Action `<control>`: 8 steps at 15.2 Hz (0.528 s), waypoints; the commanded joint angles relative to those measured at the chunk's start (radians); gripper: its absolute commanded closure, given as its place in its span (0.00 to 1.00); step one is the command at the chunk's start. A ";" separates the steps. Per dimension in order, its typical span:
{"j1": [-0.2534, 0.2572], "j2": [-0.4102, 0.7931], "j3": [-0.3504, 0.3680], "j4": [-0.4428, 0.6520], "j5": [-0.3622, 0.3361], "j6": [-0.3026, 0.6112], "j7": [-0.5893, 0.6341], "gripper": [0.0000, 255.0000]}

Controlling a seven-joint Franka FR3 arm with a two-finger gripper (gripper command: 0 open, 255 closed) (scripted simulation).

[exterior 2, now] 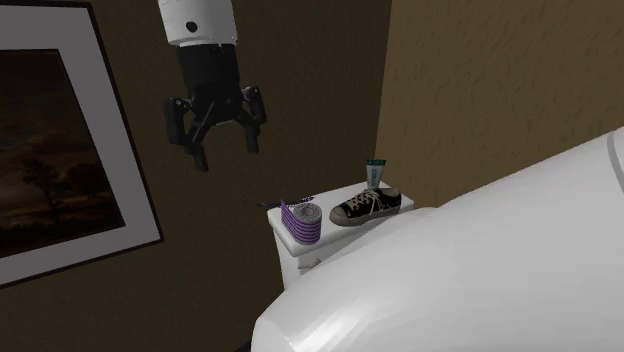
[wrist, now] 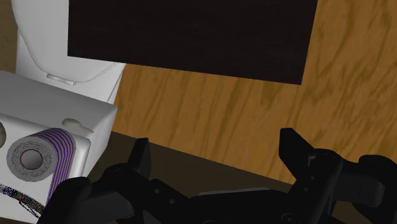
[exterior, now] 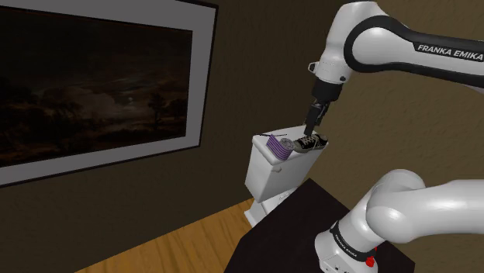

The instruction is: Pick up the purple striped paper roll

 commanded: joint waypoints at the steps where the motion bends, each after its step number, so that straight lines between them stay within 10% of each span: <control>1: 0.000 0.000 0.000 0.000 0.000 0.000 0.000 0.00; 8: -0.048 0.127 -0.076 -0.087 -0.063 0.248 -0.073 0.00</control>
